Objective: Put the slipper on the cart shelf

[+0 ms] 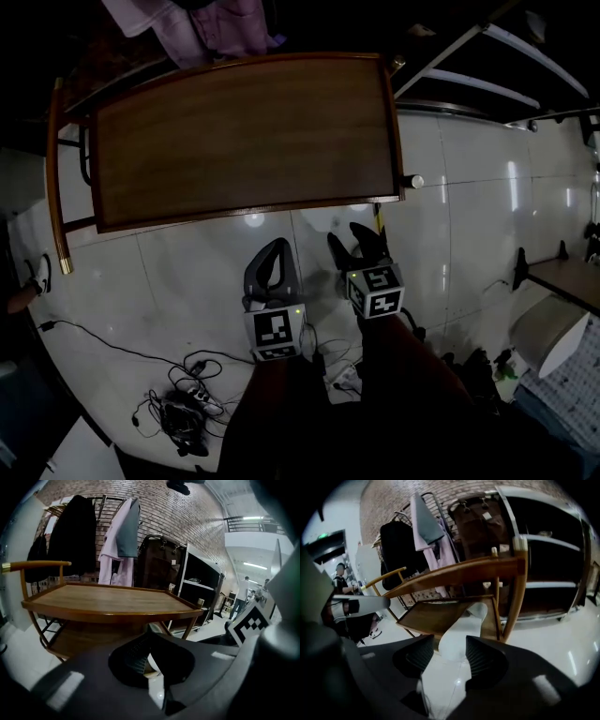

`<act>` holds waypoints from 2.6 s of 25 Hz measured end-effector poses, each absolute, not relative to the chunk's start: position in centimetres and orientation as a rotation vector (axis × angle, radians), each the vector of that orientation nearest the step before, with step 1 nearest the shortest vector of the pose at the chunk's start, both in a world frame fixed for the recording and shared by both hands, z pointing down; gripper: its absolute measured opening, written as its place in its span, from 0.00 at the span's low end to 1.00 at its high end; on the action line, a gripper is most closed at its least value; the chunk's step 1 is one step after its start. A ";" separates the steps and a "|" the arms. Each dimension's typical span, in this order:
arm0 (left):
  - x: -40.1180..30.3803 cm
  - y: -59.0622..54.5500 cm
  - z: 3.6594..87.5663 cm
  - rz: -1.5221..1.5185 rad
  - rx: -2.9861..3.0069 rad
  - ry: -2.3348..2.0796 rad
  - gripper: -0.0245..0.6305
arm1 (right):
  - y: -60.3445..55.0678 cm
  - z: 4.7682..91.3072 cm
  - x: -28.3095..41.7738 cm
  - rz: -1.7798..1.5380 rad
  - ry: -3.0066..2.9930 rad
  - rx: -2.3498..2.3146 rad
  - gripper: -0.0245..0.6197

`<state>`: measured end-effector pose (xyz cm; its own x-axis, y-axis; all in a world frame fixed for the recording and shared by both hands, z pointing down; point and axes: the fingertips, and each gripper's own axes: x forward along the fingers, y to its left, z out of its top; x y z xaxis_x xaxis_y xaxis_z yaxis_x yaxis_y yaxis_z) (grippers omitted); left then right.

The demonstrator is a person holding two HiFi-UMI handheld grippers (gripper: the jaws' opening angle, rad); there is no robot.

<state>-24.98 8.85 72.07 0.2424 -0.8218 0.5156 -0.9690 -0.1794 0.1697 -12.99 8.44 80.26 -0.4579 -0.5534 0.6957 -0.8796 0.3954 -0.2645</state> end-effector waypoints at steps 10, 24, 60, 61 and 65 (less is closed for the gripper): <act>-23.1 8.1 74.5 0.424 2.060 -1.609 0.06 | 6.7 87.5 -12.6 1.193 -2.048 1.245 0.46; -23.9 7.3 75.9 0.448 1.991 -1.644 0.06 | 4.8 91.3 -14.8 1.806 -1.990 1.170 0.45; -20.1 13.1 68.6 0.505 2.166 -1.464 0.06 | 19.0 79.5 -10.1 1.570 -2.007 1.165 0.14; -19.9 13.3 68.3 0.508 2.176 -1.452 0.06 | 19.5 79.1 -9.9 1.576 -2.000 1.175 0.14; -19.7 14.2 67.1 0.519 2.227 -1.411 0.06 | 21.7 77.7 -9.7 1.609 -1.968 1.201 0.14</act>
<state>-19.66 14.17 67.10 0.4058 -0.7412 0.5347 -0.9110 -0.3747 0.1720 -9.67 21.73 77.72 -0.5911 -0.3965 0.7024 -0.7672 0.0076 -0.6413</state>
